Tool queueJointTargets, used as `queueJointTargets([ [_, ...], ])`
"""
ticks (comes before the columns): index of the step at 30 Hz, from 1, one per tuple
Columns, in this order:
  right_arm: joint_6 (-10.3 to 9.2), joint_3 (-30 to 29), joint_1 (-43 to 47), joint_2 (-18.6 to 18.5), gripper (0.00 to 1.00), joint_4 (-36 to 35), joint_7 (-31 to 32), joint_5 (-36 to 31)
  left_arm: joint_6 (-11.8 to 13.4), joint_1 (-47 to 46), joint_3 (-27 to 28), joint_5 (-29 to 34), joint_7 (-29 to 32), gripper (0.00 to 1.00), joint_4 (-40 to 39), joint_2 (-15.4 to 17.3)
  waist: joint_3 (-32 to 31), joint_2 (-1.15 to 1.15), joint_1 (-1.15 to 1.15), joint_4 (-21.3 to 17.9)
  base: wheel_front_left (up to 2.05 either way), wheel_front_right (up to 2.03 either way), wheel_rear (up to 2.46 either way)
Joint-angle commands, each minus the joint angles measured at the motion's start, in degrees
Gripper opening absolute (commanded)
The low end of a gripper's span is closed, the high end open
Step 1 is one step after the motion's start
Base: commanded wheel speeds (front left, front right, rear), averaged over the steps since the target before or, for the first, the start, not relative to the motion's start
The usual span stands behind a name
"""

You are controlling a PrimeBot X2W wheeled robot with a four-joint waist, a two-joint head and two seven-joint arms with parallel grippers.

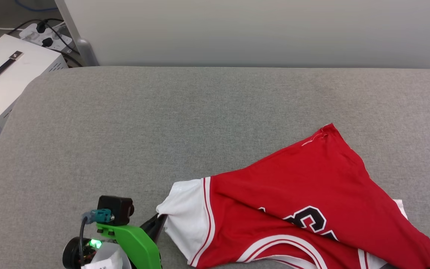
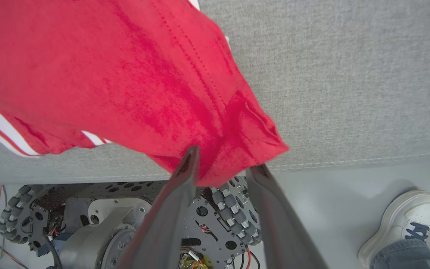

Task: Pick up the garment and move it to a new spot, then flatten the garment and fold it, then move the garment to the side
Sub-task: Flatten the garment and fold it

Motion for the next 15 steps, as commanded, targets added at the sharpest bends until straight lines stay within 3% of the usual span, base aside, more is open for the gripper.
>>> queueJointTargets([
  [1, -0.03, 0.17, -1.10, -0.57, 1.00, -0.91, -0.54, 0.63, 0.24, -0.36, 0.03, 0.86, -0.41, 0.00, -0.03, -0.08, 0.16, 0.63, 0.01, 0.29, 0.00, 0.00, 0.00],
  [8, -0.03, 2.28, -11.20, -3.48, 1.00, -6.58, 0.95, 4.23, 0.09, -2.17, -0.85, 2.01, 0.28, 0.00, -3.22, 0.16, 3.21, 0.63, 0.01, 3.24, 0.00, 0.00, 0.00],
  [15, -0.03, 8.13, -22.99, -3.91, 1.00, -4.64, 0.76, 3.32, -0.70, -3.95, -1.98, 3.26, 0.85, 0.00, -5.00, 0.54, 7.44, 0.63, 0.01, 7.00, 0.00, 0.00, 0.00],
])
